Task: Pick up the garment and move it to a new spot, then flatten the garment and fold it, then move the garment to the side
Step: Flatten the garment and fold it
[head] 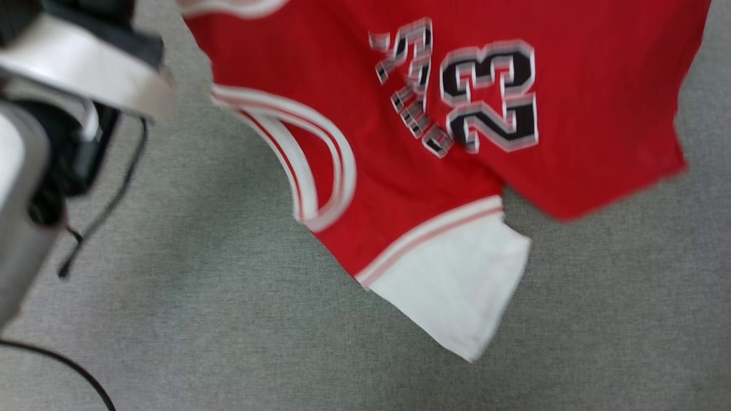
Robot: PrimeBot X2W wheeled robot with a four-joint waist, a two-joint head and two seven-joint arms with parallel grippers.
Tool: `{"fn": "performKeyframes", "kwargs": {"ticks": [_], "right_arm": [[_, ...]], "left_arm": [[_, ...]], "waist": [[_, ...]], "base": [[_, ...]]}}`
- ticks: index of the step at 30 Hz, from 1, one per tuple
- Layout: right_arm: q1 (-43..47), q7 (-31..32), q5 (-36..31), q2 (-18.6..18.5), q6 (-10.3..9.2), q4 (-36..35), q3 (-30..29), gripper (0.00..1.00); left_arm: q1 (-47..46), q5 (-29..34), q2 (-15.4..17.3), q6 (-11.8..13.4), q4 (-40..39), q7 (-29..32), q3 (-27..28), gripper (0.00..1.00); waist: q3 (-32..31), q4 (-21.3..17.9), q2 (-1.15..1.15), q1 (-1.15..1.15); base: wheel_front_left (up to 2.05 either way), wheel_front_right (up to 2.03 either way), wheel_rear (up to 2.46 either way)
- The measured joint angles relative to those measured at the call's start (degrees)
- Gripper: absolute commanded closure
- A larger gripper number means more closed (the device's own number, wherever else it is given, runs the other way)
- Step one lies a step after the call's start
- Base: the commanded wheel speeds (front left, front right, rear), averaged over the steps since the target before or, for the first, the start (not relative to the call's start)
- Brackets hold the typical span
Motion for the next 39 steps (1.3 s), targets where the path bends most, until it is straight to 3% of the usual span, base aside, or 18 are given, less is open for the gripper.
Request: {"fn": "performKeyframes", "kwargs": {"ticks": [9,13,22,31,39], "right_arm": [[-13.93,0.37,-6.37,5.83,0.0,4.64,-4.67,1.0],[-23.5,0.57,-10.96,8.64,0.0,8.09,-5.38,1.0],[-38.5,-4.52,-18.14,11.68,0.0,17.08,-6.94,1.0],[-40.89,-9.29,-17.52,13.73,0.0,24.02,-4.23,1.0],[-32.37,-14.85,-13.81,15.19,0.0,28.8,1.82,1.0]], "left_arm": [[-21.82,1.75,-3.34,-5.32,8.51,3.35,1.12,1.0],[-35.71,2.45,-6.27,-9.21,17.83,3.88,1.56,1.0],[-55.3,5.81,-12.24,-13.06,31.64,0.79,0.75,1.0],[-58.9,6.21,-14.1,-15.46,40.1,-2.33,-0.7,1.0],[-50.16,4.52,-13.86,-16.78,45.98,-6.5,-2.35,1.0]], "waist": [[5.9,-0.75,0.0,0.0],[9.49,-0.94,0.0,0.0],[14.08,-0.62,0.0,0.01],[15.09,-0.71,0.0,0.0],[14.53,-1.23,0.0,0.0]], "base": [[0.0,0.0,0.0],[0.0,0.0,0.0],[0.0,0.0,0.0],[0.0,0.0,0.0],[0.0,0.0,0.0]]}}
